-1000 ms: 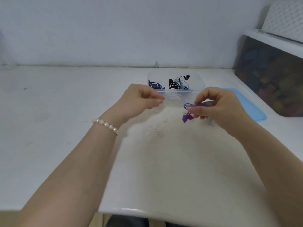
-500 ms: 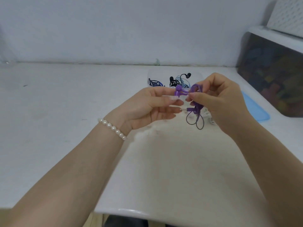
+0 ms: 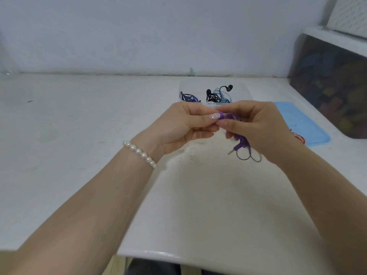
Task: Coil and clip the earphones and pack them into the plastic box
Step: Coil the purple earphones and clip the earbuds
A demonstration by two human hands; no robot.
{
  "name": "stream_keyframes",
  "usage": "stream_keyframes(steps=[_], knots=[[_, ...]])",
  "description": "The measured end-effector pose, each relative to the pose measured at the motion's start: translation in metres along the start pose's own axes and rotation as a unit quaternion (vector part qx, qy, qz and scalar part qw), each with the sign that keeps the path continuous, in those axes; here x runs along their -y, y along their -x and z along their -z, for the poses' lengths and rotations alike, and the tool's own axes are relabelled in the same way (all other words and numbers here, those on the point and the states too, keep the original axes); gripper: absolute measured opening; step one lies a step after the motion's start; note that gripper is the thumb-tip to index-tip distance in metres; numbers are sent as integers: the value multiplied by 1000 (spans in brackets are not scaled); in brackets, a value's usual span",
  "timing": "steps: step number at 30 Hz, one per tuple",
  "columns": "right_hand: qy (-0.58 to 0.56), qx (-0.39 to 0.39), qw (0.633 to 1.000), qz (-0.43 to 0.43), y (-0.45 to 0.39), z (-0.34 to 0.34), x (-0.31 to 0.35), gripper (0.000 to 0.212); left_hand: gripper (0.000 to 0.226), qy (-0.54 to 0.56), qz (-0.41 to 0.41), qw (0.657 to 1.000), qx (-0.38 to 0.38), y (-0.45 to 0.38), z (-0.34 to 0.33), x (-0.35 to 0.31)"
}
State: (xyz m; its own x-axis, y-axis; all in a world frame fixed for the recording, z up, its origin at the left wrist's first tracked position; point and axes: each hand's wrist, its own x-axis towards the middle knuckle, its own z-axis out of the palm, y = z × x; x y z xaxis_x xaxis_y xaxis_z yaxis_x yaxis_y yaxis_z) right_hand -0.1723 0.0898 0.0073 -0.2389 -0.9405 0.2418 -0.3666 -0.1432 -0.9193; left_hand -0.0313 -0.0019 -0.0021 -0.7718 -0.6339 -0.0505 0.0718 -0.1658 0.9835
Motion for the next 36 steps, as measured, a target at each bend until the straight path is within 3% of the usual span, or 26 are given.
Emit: stream_keyframes(steps=[13,16,22,24,28,32,36], knots=[[-2,4,1000,13,0,4,-6,16,6,-13,14,1000,-19,1,0,0],[-54,5,998,-9,0,5,-9,8,10,-2,15,1000,-22,0,-1,0],[-130,17,990,-53,0,9,-14,14,13,30,-10,993,-115,-5,20,-6],[-141,20,988,-62,0,10,-15,12,12,-25,-24,983,-180,-9,34,-4],[-206,34,972,-105,0,13,-16,10,12,-256,-33,928,-268,-17,54,7],[-255,45,953,-157,1,16,-16,13,9,-355,1,902,-245,-22,55,19],[-264,45,945,-188,1,17,-15,11,6,-388,2,900,-200,-24,50,25]])
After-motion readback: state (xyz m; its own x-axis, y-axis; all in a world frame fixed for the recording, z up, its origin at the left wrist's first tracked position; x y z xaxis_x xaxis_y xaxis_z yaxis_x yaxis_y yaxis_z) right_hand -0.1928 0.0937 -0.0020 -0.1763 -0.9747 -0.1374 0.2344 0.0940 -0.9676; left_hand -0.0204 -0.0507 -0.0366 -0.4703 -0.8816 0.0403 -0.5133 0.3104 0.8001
